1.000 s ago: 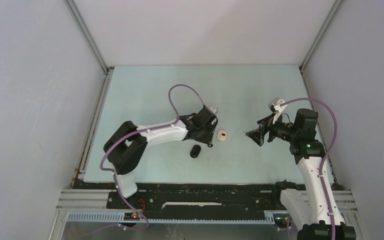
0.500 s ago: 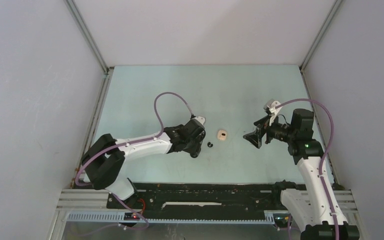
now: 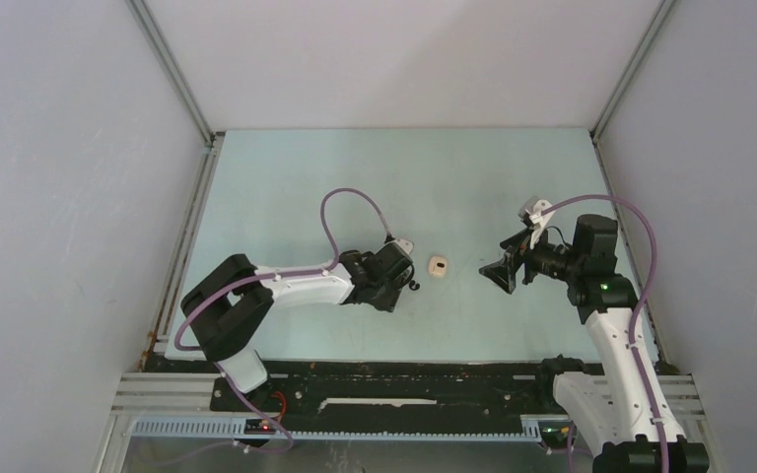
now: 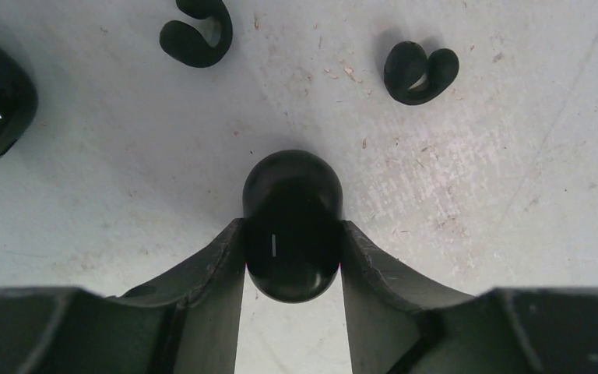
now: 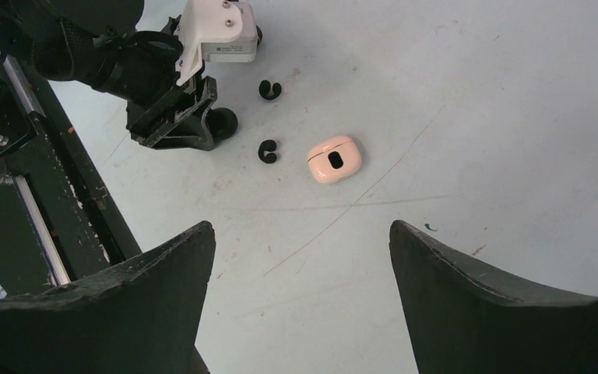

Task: Insert the wireless bluetooth earbuds into the charging case
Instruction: Adjust the charging case at the center of the board.

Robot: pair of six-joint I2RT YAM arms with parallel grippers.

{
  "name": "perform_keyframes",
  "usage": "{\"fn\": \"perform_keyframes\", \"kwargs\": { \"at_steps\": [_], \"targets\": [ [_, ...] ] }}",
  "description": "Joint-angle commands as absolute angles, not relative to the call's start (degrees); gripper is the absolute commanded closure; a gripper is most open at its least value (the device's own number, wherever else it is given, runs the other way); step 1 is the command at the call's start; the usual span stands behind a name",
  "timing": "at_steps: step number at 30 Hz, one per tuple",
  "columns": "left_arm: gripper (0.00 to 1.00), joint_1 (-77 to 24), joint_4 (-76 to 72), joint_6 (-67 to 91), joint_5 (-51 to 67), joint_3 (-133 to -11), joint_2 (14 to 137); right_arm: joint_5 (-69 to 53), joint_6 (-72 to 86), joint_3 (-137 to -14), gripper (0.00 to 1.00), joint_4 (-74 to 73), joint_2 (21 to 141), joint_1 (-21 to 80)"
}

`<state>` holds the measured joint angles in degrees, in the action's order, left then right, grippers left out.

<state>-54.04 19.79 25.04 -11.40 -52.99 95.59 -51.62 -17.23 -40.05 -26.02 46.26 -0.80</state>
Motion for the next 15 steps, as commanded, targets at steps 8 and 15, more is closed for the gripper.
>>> {"fn": "perform_keyframes", "kwargs": {
  "at_steps": [8, 15],
  "targets": [
    [0.62, -56.8, 18.31, 21.69, -10.85, -53.84, 91.91, -52.03, -17.78, -40.52, 0.16, -26.02, 46.8, -0.44],
    [0.59, -55.61, 16.5, 30.39, -10.58, -53.63, 94.22, -52.32, -17.4, -40.45, 0.16, -26.2, 47.46, -0.53]
  ]
}}
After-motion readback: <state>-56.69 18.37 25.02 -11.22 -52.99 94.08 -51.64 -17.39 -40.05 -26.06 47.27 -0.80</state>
